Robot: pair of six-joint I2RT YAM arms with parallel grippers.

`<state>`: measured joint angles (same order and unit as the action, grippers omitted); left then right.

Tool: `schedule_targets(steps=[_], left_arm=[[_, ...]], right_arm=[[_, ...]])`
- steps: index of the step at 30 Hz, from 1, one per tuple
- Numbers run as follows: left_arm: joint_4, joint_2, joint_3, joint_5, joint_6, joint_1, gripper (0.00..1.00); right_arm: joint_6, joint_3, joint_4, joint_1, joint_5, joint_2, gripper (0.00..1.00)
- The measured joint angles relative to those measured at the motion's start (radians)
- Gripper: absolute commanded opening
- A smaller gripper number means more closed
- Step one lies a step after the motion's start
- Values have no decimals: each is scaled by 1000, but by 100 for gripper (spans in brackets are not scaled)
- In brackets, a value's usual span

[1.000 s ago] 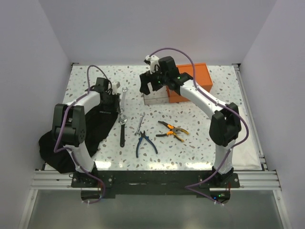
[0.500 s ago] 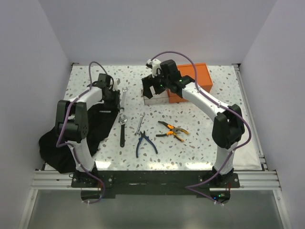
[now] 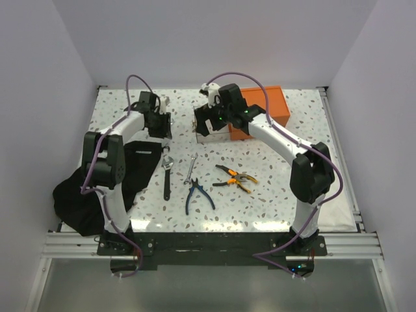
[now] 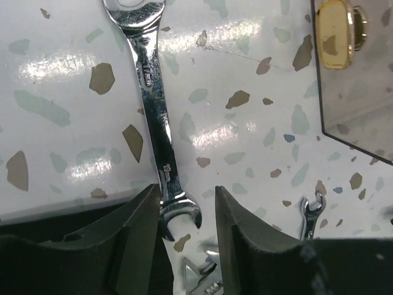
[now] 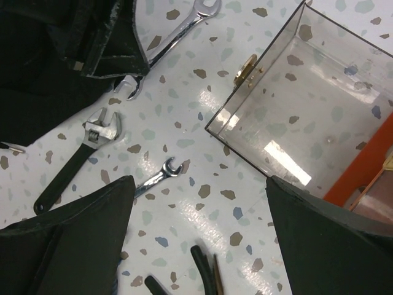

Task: Sort the tools into containers

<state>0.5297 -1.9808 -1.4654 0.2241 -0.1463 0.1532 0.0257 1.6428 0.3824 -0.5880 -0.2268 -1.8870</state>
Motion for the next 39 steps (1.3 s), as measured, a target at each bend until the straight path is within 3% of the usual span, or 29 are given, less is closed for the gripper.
schedule_targets(steps=[5,12,18,26,32,39], left_arm=[[0,-90,-35,-33,1,15,46],[-4,-97,-37,-49,1,59,44],[-68,-38,60,-105,-18,114,51],[-27,59,172,-208,-71,122,50],[-23,73,188,-222,-82,124,45],[17,156,229,-219,-98,124,48]], right_arm=[[0,-28,-2,0,2,16,92],[-4,-64,-1,0,8,37,92],[-7,-77,-2,0,10,50,92],[-6,-80,-3,0,10,50,92],[-6,-80,-3,0,10,50,92],[-6,-86,-9,0,10,50,92]])
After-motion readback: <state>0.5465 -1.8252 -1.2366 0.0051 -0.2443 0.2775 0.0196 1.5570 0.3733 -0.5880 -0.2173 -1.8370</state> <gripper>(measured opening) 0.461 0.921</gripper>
